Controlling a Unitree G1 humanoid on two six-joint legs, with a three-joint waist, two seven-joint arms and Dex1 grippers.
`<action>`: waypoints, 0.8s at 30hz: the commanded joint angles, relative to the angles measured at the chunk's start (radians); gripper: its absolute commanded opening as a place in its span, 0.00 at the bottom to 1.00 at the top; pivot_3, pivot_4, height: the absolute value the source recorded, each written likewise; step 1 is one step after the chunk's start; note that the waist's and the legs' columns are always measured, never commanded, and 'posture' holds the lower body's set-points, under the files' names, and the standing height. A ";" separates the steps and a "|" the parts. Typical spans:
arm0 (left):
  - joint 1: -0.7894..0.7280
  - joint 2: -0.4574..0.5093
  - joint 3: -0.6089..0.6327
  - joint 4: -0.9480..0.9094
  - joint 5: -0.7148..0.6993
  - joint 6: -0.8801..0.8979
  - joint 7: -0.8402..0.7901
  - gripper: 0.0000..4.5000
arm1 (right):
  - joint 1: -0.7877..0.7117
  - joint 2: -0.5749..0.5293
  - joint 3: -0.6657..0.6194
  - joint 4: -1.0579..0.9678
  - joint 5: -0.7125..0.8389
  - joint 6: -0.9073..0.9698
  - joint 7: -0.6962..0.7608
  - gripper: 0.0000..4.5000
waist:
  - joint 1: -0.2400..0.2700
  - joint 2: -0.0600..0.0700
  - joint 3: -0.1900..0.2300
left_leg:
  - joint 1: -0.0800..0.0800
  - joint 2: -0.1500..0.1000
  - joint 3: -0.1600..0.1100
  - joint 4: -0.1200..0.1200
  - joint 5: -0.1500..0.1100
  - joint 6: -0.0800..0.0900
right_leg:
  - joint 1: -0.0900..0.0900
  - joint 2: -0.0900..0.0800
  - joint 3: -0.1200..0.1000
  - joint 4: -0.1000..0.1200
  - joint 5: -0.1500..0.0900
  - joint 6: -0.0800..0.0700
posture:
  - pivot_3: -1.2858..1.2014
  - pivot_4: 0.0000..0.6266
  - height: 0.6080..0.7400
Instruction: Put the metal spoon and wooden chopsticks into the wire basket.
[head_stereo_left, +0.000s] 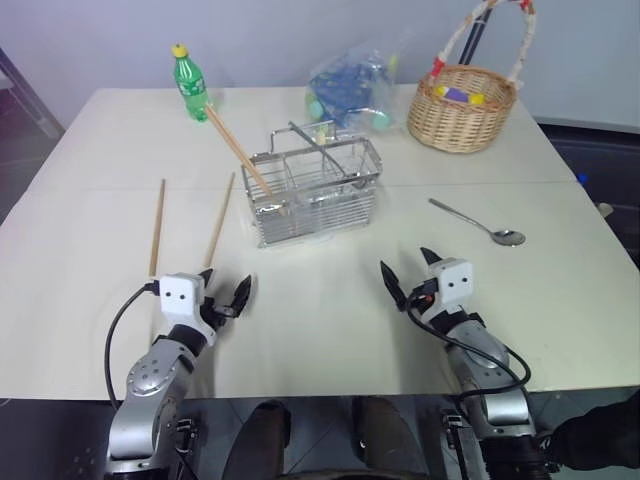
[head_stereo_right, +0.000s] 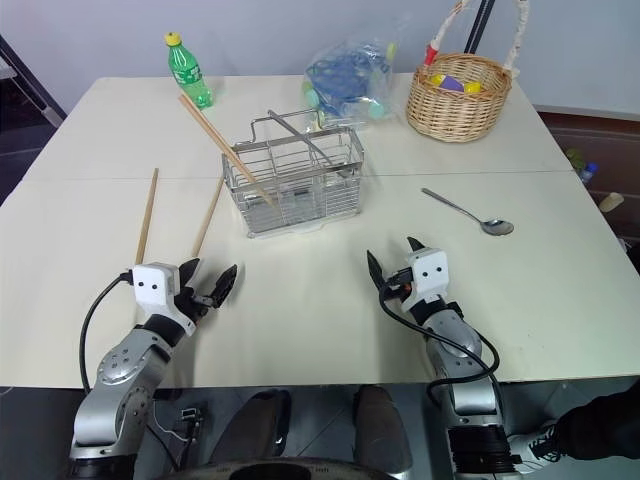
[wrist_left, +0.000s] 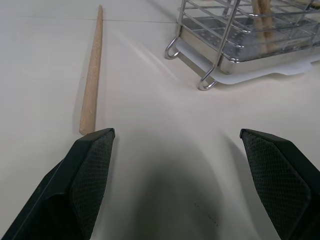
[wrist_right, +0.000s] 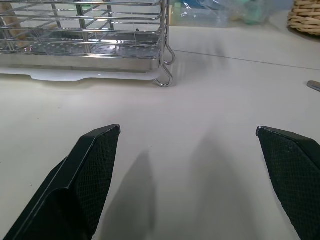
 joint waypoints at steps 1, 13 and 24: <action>0.000 0.000 -0.008 -0.036 -0.007 -0.013 -0.004 0.94 | 0.000 0.006 -0.002 -0.045 0.006 -0.005 -0.005 1.00 | 0.000 0.000 0.000 | 0.000 0.000 0.000 0.000 0.000 0.000 | 0.000 0.000 0.000 0.000 0.000 0.000 | 0.52 0.24 1.00; -0.010 0.040 -0.003 -0.079 -0.028 0.009 -0.034 0.94 | -0.010 0.002 -0.002 -0.034 0.006 -0.007 0.001 1.00 | 0.000 0.000 0.000 | 0.000 0.000 0.000 0.000 0.000 0.000 | 0.000 0.000 0.000 0.000 0.000 0.000 | 0.52 0.24 1.00; 0.004 0.424 0.078 -0.313 -0.285 0.197 -0.372 0.94 | -0.056 -0.014 -0.016 0.013 0.009 -0.011 0.019 1.00 | -0.003 0.002 0.000 | 0.000 0.001 0.000 0.000 0.000 0.000 | 0.000 0.000 0.000 0.000 0.000 -0.001 | 0.52 0.24 1.00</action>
